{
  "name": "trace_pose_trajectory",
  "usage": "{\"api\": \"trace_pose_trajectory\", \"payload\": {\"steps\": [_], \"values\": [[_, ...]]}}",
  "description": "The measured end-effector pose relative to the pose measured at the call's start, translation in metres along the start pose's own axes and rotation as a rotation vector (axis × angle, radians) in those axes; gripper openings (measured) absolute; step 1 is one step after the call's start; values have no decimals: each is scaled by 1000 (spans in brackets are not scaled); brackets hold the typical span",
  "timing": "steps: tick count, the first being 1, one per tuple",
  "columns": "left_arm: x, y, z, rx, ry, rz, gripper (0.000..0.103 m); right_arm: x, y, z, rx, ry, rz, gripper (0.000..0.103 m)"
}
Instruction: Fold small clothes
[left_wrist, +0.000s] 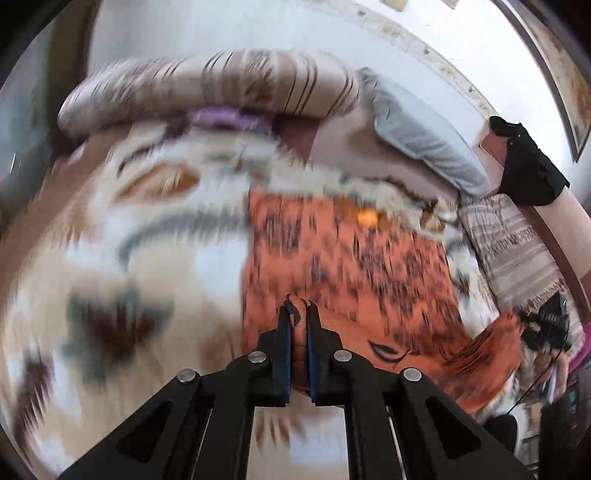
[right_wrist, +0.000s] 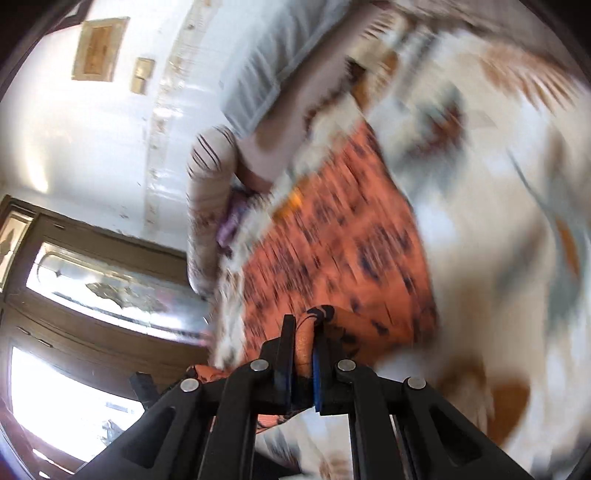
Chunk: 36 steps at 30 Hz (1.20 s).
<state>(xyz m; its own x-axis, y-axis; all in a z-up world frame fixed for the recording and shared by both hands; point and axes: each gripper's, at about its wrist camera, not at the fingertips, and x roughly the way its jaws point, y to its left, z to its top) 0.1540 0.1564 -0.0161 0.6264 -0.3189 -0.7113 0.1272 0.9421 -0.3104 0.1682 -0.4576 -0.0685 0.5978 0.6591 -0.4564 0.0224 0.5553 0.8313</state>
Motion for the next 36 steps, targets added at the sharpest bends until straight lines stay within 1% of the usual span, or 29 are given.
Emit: {"api": "trace_pose_trajectory", "payload": {"steps": [1,3,4,5,6,7,8,9,10,11,13,14,15,17,18,20,21,22,24,26,28,29,31,32,33,35,36], "values": [[11,1,19,1,-13,3,7,6,4,20,-3,-18,4,7],[46,5,64,-19,-45,26,7,28,5,71,26,-73,-5,8],[61,5,79,-11,-52,41,11,41,2,93,34,-98,0,11],[85,5,95,5,-45,66,12,57,-1,115,20,-113,-7,11],[120,8,108,11,-13,110,21,78,-11,133,22,-103,-32,18],[144,14,112,-7,7,156,40,95,-24,142,65,-89,-73,47],[169,22,111,-39,42,187,52,110,-37,146,104,-77,-153,75],[186,30,109,-71,101,199,64,119,-48,142,114,-87,-243,91],[199,37,104,-85,144,214,64,118,-51,138,111,-104,-251,91],[203,46,100,-102,160,235,64,114,-52,130,112,-121,-238,91],[188,56,98,-119,104,247,64,98,-42,108,65,-156,-272,91],[169,61,94,-140,60,259,64,88,-34,97,27,-151,-281,91],[151,65,90,-168,25,252,65,78,-26,83,-5,-144,-283,91],[121,68,76,-232,-16,214,68,63,-16,50,-14,-135,-269,91],[101,66,59,-271,-41,190,68,58,-15,31,11,-105,-256,91],[86,55,37,-297,-49,151,71,56,-18,-8,88,-73,-210,91],[82,46,19,-310,-38,125,72,60,-21,-18,116,-48,-201,91],[82,40,11,-314,-25,108,72,65,-24,-26,143,-31,-187,91],[92,27,-9,-344,1,66,72,79,-28,-31,193,-32,-170,91],[104,17,-14,-352,32,49,72,94,-33,-24,234,-52,-144,91],[120,9,-13,-349,48,34,72,100,-41,-19,300,-83,-179,91],[129,7,-13,-350,59,46,72,104,-42,-14,318,-105,-189,91],[144,9,-14,-390,80,72,72,108,-38,-7,318,-142,-208,91],[147,11,-14,-413,73,76,72,110,-37,-5,322,-153,-216,91],[148,12,-8,-419,45,89,72,112,-37,-2,333,-172,-227,90],[151,10,-1,-416,44,96,72,116,-36,4,342,-202,-241,85],[155,11,5,-415,48,94,72,118,-36,9,337,-203,-248,70]]}}
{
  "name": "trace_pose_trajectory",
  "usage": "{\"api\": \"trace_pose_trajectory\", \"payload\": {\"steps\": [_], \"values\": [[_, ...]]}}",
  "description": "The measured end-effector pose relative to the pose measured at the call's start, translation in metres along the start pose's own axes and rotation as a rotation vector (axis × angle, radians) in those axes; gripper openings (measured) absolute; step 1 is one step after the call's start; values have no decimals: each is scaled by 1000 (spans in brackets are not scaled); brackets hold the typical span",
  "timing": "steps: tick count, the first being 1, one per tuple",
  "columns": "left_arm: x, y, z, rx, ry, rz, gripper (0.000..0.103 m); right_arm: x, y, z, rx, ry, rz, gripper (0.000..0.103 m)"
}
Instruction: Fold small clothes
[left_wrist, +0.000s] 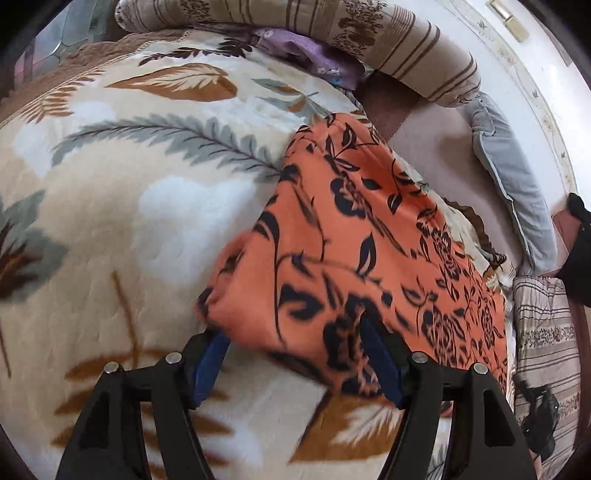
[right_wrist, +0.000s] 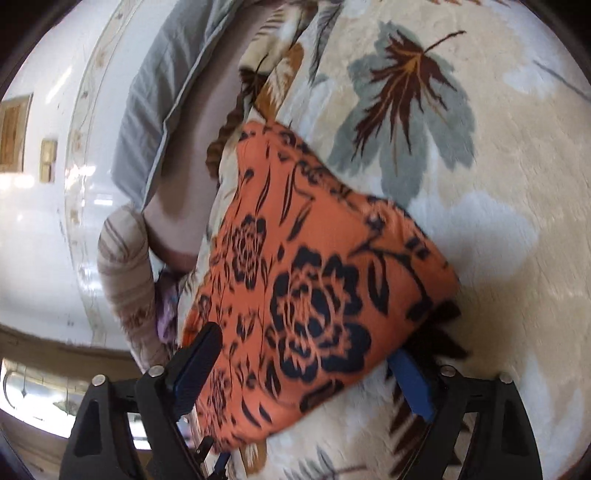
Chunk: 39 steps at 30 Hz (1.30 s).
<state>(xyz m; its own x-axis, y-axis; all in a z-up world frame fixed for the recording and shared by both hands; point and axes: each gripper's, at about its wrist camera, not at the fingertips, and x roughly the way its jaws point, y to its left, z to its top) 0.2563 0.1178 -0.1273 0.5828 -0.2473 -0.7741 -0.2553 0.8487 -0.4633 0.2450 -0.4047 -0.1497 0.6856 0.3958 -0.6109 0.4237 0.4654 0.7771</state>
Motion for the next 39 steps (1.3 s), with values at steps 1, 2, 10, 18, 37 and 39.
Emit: {"api": "trace_pose_trajectory", "payload": {"steps": [1,2,10,18,37,39], "values": [[4,0,2,0,1,8,65,5,1,4,-5,4,-9,51],[5,0,5,1,-1,26,56,9,0,7,-7,11,-25,39],[-8,-13,23,44,6,51,11,13,30,19,-163,12,-88,9],[-123,-36,12,93,-136,-22,11,-74,96,6,-280,-48,8,8],[-166,56,-111,160,-83,113,55,-207,-43,-65,-258,-75,-177,73],[-165,49,-103,201,-80,96,55,-207,-23,-56,-328,-63,-142,73]]}}
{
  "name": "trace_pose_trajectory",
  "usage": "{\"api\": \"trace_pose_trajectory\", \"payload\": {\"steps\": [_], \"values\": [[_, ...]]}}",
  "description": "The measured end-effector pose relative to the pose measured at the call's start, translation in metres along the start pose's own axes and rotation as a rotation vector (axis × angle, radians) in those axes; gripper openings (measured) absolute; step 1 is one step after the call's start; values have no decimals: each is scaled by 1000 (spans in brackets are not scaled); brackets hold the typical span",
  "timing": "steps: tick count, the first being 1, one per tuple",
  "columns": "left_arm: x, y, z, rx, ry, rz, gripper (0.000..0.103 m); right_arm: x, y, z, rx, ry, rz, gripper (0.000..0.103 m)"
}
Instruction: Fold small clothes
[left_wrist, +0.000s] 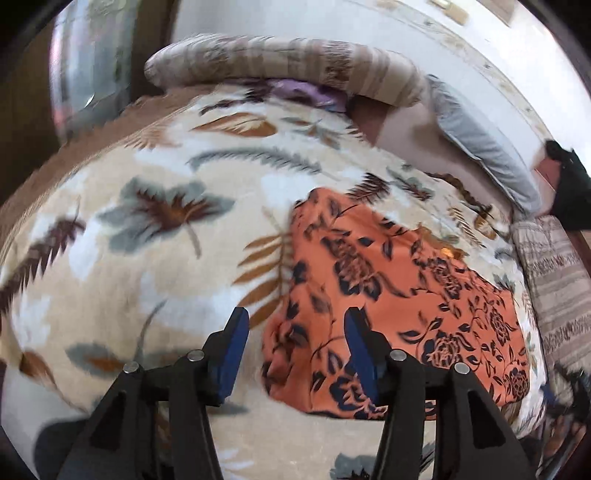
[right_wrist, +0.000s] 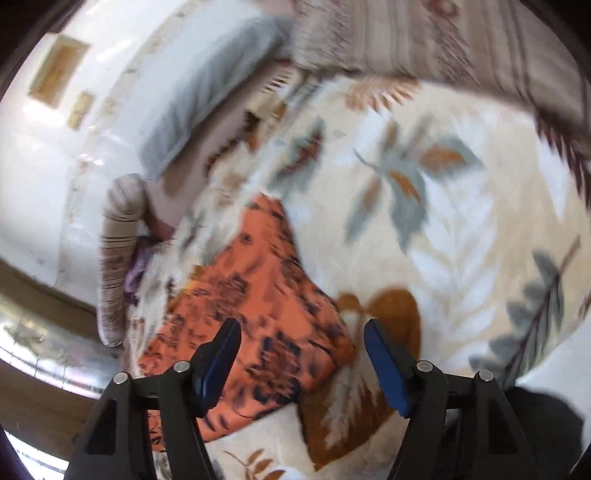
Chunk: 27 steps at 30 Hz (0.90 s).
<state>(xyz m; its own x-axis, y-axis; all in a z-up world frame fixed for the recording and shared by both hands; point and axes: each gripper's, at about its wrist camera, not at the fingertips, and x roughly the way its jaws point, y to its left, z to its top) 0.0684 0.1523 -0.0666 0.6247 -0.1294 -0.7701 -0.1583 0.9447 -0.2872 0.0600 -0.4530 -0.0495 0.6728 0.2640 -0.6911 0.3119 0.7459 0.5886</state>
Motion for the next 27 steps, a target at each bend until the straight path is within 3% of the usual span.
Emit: {"api": "trace_pose_trajectory", "payload": {"steps": [4,8,11,15,17,18,21,24,27], "values": [[26,-12,22,73,43,-20,54,15,39,8,-113,65,83,73],[64,-26,46,154,110,-19,54,64,72,15,-192,201,121,73],[93,-41,64,238,154,-24,54,99,79,23,-197,287,148,73],[140,-48,83,280,230,-10,54,162,70,53,-128,382,188,73],[158,-45,91,271,244,7,54,190,62,75,-108,383,164,73],[167,-41,96,250,242,30,54,206,51,92,-88,342,125,71],[166,-35,110,171,178,103,54,206,21,112,134,204,162,71],[143,-14,115,52,118,133,54,166,27,96,125,101,185,71],[98,12,104,-49,50,108,54,112,35,51,61,92,224,72]]}}
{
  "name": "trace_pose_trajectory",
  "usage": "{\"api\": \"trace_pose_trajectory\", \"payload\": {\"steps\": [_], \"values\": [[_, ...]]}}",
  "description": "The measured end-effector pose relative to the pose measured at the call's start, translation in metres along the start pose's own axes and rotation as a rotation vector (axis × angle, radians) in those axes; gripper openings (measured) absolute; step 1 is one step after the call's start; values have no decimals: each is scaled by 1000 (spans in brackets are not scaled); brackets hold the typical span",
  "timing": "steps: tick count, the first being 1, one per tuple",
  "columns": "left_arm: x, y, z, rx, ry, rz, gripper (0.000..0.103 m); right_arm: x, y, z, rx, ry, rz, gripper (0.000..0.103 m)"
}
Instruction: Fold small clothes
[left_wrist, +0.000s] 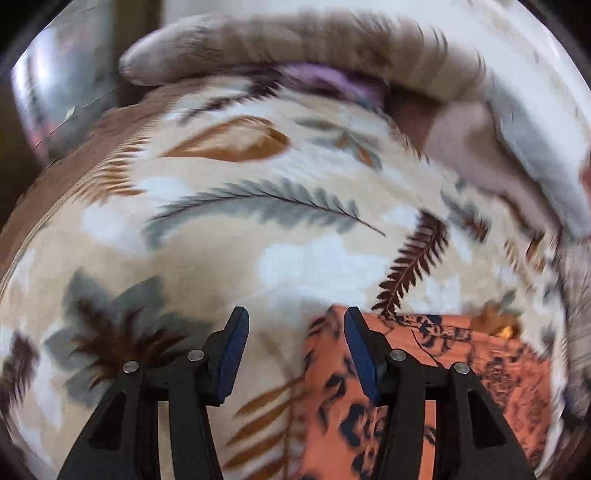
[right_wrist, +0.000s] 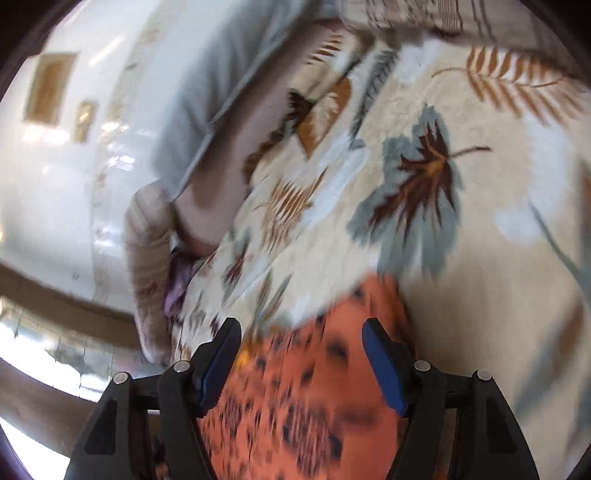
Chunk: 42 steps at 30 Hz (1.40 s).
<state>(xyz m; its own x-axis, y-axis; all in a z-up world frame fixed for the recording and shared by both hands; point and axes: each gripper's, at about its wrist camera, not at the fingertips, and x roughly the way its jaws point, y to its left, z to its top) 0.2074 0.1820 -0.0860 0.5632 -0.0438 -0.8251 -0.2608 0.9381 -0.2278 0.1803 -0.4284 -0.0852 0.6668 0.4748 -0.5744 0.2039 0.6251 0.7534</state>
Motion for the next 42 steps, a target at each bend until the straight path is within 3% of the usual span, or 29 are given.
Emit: {"api": "trace_pose_trajectory", "payload": {"steps": [3,5,7,8,10,12,15,16,17,19,22,24,27,29,31,33,35,42], "values": [[-38,12,-25,0,-34,-40,55,-39,5,-48,-23,26,38,74],[-60,15,-46,15,-35,-73,63,-58,7,-78,-28,36,97,79],[-74,16,-65,40,-42,-99,70,-59,5,-91,-37,74,102,79],[-80,20,-73,37,-45,-102,71,-57,1,-91,-30,74,96,79],[-84,29,-80,-9,-22,-82,71,-67,-15,-87,54,-5,-9,80],[-92,43,-89,-78,-20,-113,72,-78,-21,-89,130,-53,91,80],[-91,49,-98,-101,-5,-111,75,-69,-22,-82,86,-7,59,82],[-90,49,-100,-105,7,-107,75,-67,-26,-82,119,5,8,83],[-93,47,-104,-104,5,-121,75,-70,-26,-85,154,-2,20,83],[-101,44,-108,-88,-30,-159,75,-81,-13,-94,106,-11,122,83],[-100,39,-109,-73,-37,-164,75,-84,0,-98,15,16,93,83],[-98,36,-107,-85,-8,-184,75,-80,-9,-95,88,34,64,84],[-109,29,-108,-74,-45,-205,75,-94,0,-100,56,-7,188,84],[-109,23,-108,-55,-34,-203,75,-88,4,-96,-24,0,131,85],[-111,19,-111,-45,-22,-208,75,-68,-19,-91,105,81,138,86],[-120,16,-117,-25,-38,-211,75,-72,-30,-98,203,48,179,86],[-128,12,-124,6,-66,-200,75,-78,-27,-107,158,23,226,86],[-110,-11,-136,100,-27,-180,75,-72,-40,-127,146,56,184,86]]}}
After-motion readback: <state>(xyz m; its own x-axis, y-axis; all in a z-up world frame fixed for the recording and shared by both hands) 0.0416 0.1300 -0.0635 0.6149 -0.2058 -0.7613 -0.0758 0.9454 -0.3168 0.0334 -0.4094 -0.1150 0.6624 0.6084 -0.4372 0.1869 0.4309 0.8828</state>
